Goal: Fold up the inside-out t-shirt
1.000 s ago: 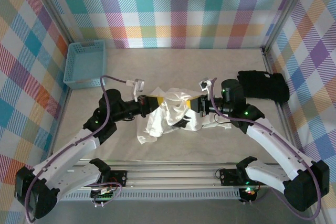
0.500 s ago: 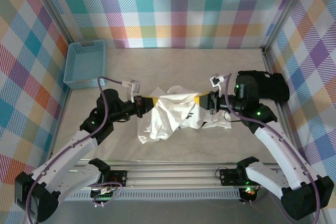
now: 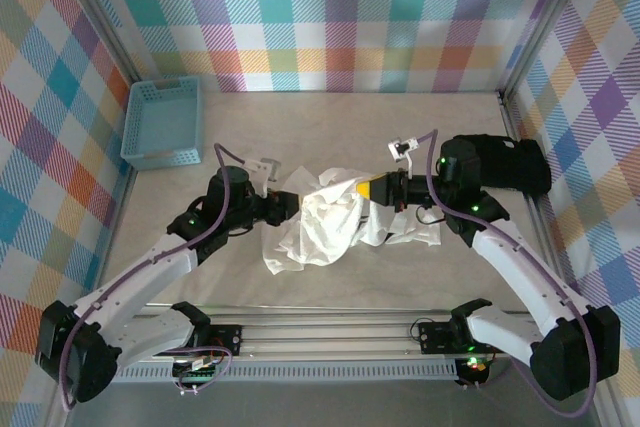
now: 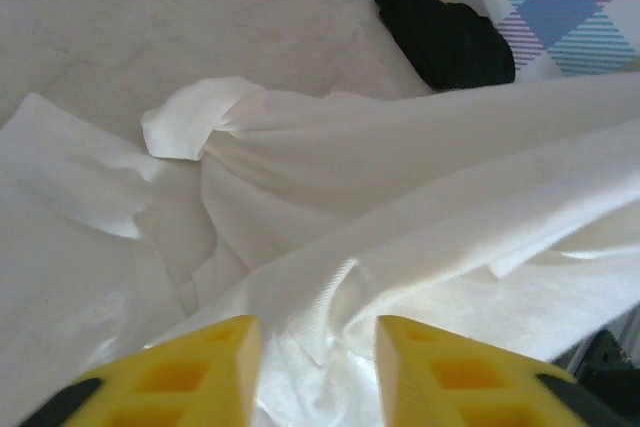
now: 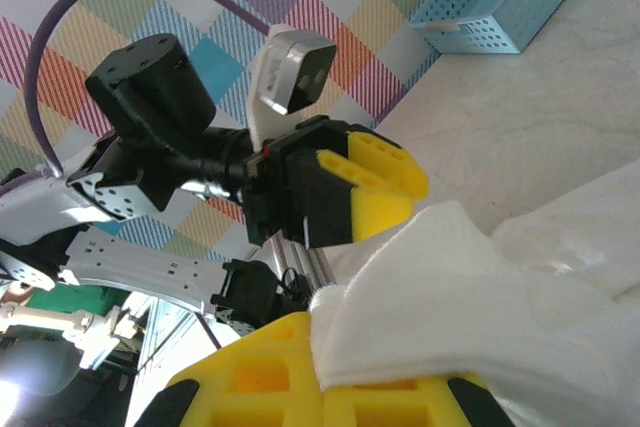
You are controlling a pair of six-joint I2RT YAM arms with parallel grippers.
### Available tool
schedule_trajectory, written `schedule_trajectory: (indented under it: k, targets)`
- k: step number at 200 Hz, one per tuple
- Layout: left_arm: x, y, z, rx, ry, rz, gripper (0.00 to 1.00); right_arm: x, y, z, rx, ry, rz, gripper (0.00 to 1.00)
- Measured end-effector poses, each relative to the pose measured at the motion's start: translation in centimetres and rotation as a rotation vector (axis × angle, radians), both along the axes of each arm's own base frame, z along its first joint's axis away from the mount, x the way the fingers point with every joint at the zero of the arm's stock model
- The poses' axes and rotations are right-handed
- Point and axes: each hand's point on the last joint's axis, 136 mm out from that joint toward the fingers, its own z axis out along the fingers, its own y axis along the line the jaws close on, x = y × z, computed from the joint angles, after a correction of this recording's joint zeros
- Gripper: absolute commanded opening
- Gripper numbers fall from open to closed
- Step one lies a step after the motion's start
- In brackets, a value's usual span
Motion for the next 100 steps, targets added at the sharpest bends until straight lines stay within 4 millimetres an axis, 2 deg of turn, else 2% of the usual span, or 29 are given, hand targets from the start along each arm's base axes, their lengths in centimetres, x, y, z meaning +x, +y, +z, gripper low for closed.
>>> schedule_trajectory:
  k: [26,58,74,100]
  targets:
    - [-2.1,-1.2,2.0,-0.001,-0.09,-0.078,0.43,0.2,0.1,-0.1,0.002,0.009,-0.002,0.0]
    - [-4.5,-4.3,3.4,-0.014,-0.15,-0.243,0.43,0.4,0.1,-0.3,0.0,0.024,-0.005,0.0]
    - [-4.7,-5.9,3.8,-0.012,-0.153,-0.301,0.44,0.4,0.1,-0.3,0.0,0.025,-0.006,0.0]
    - [-3.6,-7.6,3.8,0.006,-0.151,-0.338,0.44,0.4,0.1,-0.3,0.0,0.031,-0.008,0.0]
